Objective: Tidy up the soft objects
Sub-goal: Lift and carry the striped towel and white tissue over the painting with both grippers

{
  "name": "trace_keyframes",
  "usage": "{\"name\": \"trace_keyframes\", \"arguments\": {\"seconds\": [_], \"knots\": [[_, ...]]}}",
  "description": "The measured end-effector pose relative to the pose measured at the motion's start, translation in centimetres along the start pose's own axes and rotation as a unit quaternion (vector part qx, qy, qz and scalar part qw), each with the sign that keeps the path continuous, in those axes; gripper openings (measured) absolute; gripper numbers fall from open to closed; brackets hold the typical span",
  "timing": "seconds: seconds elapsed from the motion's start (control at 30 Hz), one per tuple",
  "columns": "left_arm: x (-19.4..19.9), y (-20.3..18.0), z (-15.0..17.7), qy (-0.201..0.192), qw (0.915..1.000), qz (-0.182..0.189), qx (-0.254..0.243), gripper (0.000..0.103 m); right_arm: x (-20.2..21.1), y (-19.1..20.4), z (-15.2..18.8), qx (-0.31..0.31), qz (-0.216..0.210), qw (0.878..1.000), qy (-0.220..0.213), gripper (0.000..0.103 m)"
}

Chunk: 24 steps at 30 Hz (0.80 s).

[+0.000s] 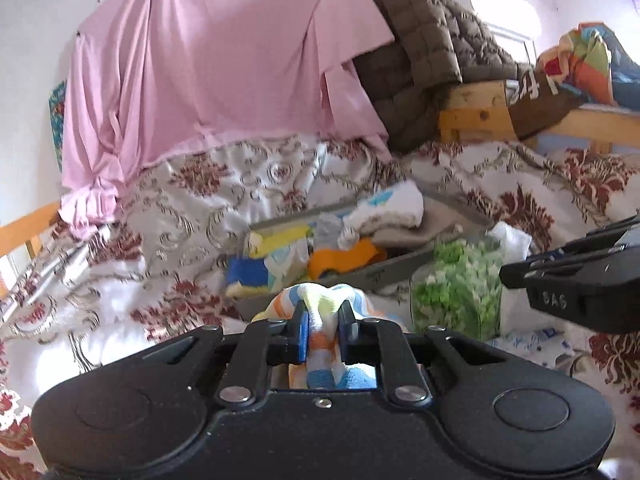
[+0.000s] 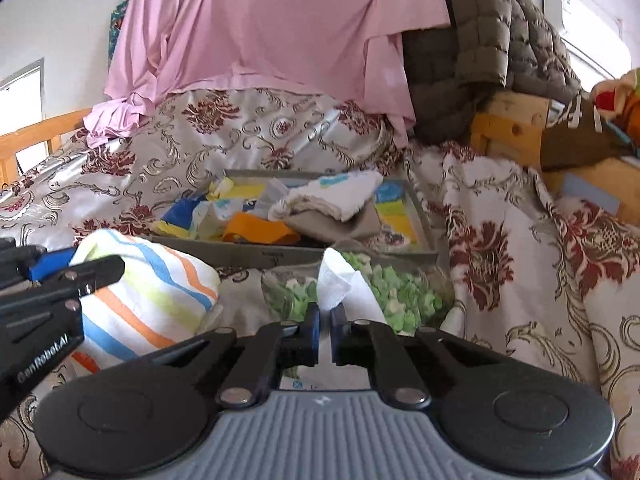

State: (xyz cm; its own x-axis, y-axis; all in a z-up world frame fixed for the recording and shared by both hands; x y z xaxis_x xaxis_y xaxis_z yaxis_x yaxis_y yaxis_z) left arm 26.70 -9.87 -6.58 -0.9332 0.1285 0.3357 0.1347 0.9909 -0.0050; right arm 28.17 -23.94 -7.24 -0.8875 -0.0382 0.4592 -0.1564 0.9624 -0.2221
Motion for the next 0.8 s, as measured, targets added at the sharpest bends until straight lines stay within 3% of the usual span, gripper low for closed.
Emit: {"name": "trace_keyframes", "arguments": {"seconds": [0.47,0.63,0.8], "knots": [[1.4,0.8,-1.8,-0.036,0.9983,0.006,0.044,0.015,1.2,-0.2,-1.2,-0.003,-0.001,0.999,-0.045,0.004],[1.9,0.6,-2.7,-0.048,0.9977,0.012,0.047,0.015,2.0,-1.0,-2.7,-0.006,-0.001,0.997,-0.081,0.004],[0.8,0.7,-4.6,-0.031,0.9957,0.034,0.081,0.015,0.9,-2.6,-5.0,-0.03,-0.023,0.993,-0.115,0.004]]}}
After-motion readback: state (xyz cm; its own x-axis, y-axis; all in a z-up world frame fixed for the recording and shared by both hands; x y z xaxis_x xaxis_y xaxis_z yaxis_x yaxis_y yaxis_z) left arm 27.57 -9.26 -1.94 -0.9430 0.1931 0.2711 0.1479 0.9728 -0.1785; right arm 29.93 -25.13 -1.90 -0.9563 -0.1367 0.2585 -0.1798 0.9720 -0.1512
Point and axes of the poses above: each gripper's, at about its wrist camera, not at the fingertips, and x roughly against the way its jaws point, y to its left, z to its underside, the point moved 6 cm from there along -x, roughly the way its jaws point, and after that the axes turned 12 degrees about x, right-handed, at the moved point
